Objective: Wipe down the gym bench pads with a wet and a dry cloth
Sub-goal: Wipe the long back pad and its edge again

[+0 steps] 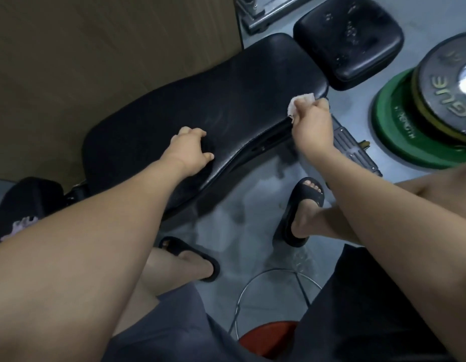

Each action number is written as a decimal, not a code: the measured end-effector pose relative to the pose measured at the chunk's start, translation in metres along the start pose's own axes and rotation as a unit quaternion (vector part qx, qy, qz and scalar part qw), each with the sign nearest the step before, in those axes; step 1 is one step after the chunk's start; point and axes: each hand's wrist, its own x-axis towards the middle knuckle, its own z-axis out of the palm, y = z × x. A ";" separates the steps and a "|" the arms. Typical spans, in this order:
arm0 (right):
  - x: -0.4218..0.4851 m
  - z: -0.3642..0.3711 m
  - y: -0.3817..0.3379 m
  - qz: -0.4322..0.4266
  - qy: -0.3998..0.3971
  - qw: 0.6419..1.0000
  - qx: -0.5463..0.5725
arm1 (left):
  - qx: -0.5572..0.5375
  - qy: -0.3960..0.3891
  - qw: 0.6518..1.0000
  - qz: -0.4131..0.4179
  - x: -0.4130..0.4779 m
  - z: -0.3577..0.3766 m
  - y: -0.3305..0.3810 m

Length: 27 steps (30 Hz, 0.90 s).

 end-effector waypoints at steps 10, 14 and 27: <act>-0.008 -0.009 0.014 0.053 0.018 0.984 0.167 | 0.022 -0.082 0.996 0.030 0.037 0.008 0.071; 0.032 -0.015 0.027 0.263 0.081 0.908 0.315 | 0.058 -0.122 0.991 0.008 0.046 0.014 0.075; -0.001 -0.014 0.009 0.221 0.008 0.909 0.353 | 0.051 -0.118 0.992 0.009 0.046 0.013 0.074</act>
